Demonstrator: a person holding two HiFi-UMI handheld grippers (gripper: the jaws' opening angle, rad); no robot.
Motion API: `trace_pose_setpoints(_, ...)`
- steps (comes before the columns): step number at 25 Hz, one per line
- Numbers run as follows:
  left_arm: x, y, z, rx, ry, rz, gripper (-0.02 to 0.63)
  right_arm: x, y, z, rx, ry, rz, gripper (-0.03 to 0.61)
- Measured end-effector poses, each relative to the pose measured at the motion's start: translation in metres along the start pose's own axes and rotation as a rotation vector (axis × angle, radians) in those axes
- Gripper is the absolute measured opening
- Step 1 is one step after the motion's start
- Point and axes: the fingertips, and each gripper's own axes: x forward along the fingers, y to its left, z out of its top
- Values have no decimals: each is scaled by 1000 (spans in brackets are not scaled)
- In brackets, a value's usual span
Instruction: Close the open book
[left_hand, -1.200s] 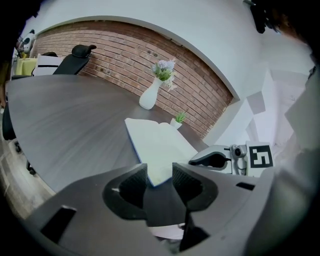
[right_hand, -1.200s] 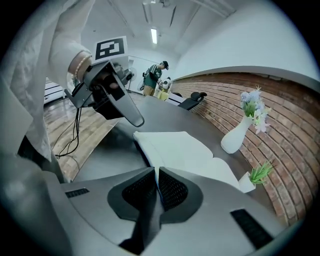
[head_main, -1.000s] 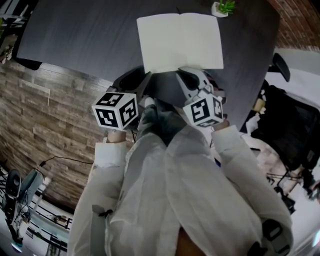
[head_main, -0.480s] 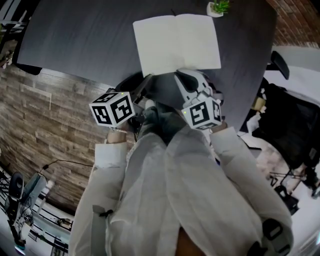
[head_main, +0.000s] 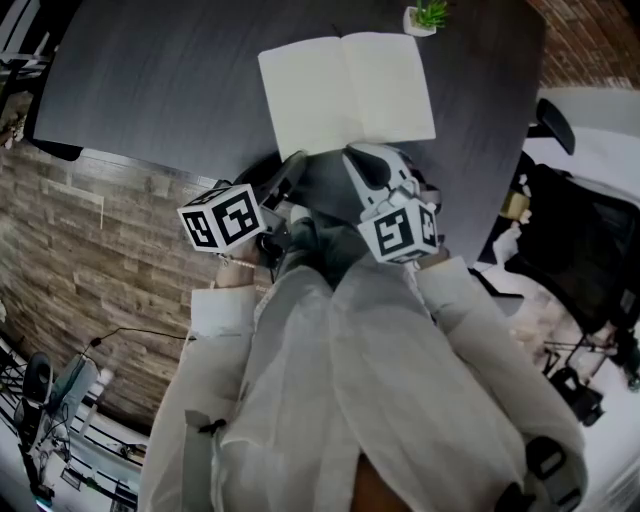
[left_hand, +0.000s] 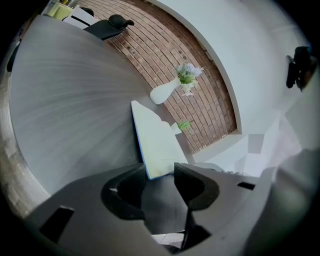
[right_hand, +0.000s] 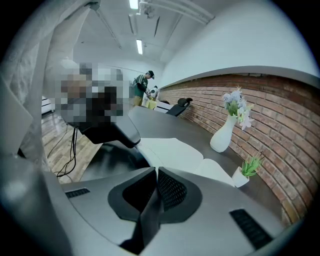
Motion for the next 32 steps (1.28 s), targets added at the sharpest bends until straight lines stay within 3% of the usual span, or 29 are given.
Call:
trace_pose_setpoints(6,-1,0,5,-16,-16,3,160,7,5,-12,49,-2,2,18)
trace_pose_setpoints(14,-4,-7,12,-12,-24,-18,156,12,5,-16,37,16,43,8)
trace_pose_setpoints(21,-5,-12,21,-2,-55,11,83,12,7,-15,-23,33,51,9)
trace_pose_setpoints(25,-5,-19,25,10,-64,-2,75,1,-3,-7,32,-11,55,9)
trace_pose_setpoints(32,-1,-41,37,72,-79,-41,71,-14,-46,-7,174,-68,-39,9)
